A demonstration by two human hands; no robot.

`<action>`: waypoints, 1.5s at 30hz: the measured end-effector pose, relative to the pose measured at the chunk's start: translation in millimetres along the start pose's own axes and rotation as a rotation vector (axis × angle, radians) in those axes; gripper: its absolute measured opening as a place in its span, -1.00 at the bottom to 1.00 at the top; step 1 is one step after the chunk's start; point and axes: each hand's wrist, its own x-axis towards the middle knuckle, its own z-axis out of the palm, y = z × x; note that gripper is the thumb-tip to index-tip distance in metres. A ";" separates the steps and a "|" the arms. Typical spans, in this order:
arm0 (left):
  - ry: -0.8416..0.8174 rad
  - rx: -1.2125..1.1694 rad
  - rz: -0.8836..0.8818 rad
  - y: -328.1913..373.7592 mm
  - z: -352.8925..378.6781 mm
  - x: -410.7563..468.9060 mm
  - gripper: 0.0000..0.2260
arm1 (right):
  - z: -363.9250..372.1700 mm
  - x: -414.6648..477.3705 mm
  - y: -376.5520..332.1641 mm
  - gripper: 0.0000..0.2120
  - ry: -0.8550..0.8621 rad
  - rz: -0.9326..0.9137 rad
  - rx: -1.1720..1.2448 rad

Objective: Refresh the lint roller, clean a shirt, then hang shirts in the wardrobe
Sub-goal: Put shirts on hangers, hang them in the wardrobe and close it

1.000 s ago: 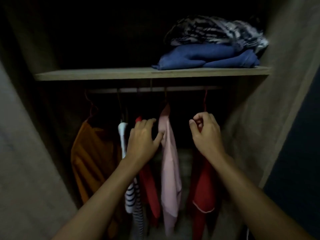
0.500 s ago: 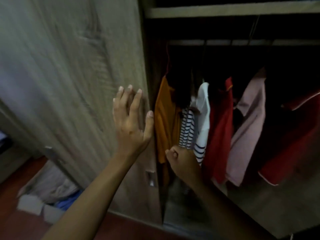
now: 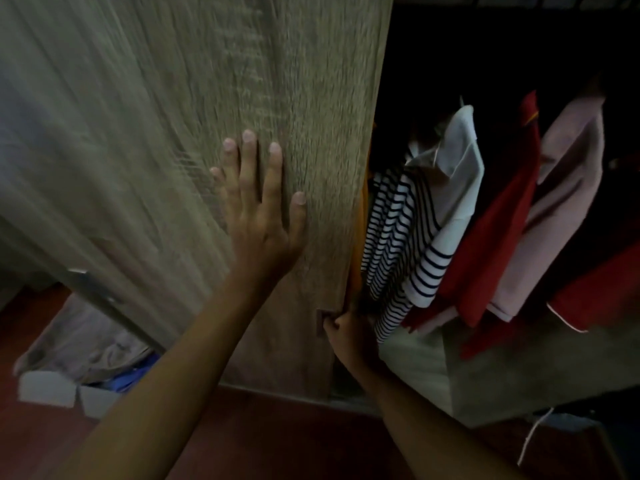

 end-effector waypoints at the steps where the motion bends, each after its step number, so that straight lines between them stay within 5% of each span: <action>1: 0.004 0.001 -0.001 -0.2 0.4 -0.2 -0.49 | 3.7 1.9 2.3 -0.56 0.008 0.010 0.001; 8: -0.019 0.002 -0.006 6.0 1.6 -0.8 -0.48 | 16.0 2.3 18.4 -0.31 0.050 0.054 0.017; 20: -0.074 0.000 0.049 81.2 29.6 -7.8 -0.42 | -41.4 -15.7 88.5 -0.57 0.061 0.071 0.024; 45: -0.061 -0.075 0.219 374.9 180.7 -45.5 -0.42 | -168.5 -24.2 395.6 -0.57 0.219 0.486 0.295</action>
